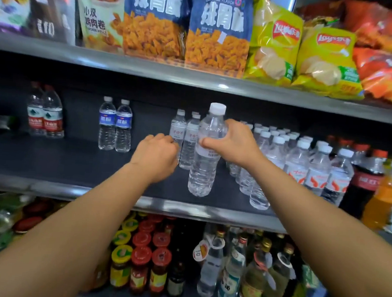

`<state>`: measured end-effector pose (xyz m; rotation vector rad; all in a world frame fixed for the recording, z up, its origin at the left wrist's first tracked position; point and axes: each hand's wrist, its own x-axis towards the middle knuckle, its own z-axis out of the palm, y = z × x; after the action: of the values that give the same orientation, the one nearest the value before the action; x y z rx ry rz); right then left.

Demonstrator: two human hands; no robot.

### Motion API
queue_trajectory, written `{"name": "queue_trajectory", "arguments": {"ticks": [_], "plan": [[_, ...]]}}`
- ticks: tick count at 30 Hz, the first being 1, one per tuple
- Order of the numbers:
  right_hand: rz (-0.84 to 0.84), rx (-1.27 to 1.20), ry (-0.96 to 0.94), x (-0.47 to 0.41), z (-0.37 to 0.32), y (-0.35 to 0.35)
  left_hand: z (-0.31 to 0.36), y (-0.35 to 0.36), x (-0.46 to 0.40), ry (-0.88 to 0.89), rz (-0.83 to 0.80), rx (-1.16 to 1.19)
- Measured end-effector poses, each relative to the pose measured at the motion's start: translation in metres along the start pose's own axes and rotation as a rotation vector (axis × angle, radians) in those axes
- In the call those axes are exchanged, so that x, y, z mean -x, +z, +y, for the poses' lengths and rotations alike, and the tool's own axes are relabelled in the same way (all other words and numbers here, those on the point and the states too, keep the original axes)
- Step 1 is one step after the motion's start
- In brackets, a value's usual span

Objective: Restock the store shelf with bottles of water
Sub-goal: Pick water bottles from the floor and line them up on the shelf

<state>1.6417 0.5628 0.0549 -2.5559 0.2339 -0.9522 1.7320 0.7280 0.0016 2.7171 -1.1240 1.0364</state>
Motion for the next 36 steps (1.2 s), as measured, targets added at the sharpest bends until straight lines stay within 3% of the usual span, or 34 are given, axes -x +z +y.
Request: {"name": "queue_trajectory", "arguments": {"ticks": [18, 36], "plan": [[-0.05, -0.007, 0.203, -0.145, 0.06, 0.133, -0.053, 0.126, -0.065, 0.011, -0.085, 0.063], [-0.148, 0.229, 0.275, -0.179, 0.059, 0.153, -0.056, 0.157, -0.088, 0.042, -0.067, 0.123]]}}
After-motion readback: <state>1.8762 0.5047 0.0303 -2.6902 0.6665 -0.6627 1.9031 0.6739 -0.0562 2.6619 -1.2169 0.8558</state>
